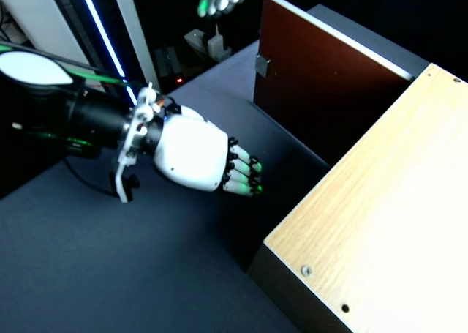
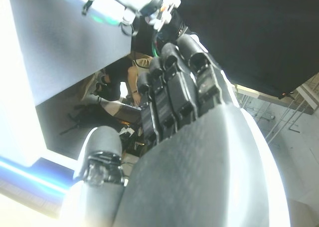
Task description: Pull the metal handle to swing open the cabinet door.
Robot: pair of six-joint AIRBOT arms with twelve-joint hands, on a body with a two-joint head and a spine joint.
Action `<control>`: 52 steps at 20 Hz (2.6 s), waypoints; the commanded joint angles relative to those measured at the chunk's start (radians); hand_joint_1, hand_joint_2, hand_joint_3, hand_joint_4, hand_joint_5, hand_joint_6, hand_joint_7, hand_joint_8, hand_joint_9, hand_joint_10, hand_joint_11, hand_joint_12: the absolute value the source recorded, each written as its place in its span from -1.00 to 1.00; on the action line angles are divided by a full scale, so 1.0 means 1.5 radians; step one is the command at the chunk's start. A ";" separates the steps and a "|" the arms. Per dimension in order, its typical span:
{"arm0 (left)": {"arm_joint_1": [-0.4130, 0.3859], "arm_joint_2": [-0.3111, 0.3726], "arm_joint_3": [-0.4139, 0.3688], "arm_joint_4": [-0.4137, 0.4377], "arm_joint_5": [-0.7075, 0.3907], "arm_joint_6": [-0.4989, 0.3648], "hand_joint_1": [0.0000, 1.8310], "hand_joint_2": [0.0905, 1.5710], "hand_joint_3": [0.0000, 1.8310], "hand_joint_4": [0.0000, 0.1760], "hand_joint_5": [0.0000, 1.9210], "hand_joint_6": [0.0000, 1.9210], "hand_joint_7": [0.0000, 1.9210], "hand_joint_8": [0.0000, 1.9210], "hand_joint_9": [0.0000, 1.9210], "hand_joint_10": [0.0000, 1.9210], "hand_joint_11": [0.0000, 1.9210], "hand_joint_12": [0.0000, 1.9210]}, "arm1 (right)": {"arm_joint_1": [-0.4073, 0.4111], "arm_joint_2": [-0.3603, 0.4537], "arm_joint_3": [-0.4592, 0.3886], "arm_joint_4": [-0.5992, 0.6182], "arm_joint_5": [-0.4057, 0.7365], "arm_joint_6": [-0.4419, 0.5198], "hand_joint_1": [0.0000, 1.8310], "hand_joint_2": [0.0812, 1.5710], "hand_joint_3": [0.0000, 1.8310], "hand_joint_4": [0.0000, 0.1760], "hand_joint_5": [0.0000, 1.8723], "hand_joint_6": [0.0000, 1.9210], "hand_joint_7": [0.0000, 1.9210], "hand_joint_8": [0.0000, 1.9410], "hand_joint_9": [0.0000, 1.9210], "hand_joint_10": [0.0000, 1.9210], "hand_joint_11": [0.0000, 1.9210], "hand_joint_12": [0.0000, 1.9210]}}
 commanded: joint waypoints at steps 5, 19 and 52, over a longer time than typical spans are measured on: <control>-0.007 0.005 0.001 -0.066 -0.017 0.006 -1.00 1.00 -0.95 -1.00 -0.60 -1.00 -0.60 -0.99 -0.63 -0.99 -0.94 -0.21 | 0.015 0.011 0.008 0.001 -0.009 0.003 -1.00 1.00 -0.92 -1.00 -0.65 -1.00 -0.66 -1.00 -0.70 -1.00 -1.00 -0.15; -0.007 0.005 0.001 -0.066 -0.017 0.006 -1.00 1.00 -0.95 -1.00 -0.58 -0.99 -0.58 -0.99 -0.61 -0.99 -0.93 -0.22 | 0.026 0.025 0.013 0.055 -0.012 0.003 -1.00 1.00 -0.91 -1.00 -0.65 -1.00 -0.66 -1.00 -0.70 -1.00 -1.00 -0.16; -0.007 0.005 0.001 -0.066 -0.017 0.006 -1.00 1.00 -0.96 -1.00 -0.61 -1.00 -0.61 -1.00 -0.65 -1.00 -0.96 -0.25 | 0.011 0.156 0.086 0.354 0.552 -0.652 -1.00 1.00 -0.93 -1.00 -0.65 -1.00 -0.67 -1.00 -0.71 -1.00 -1.00 -0.19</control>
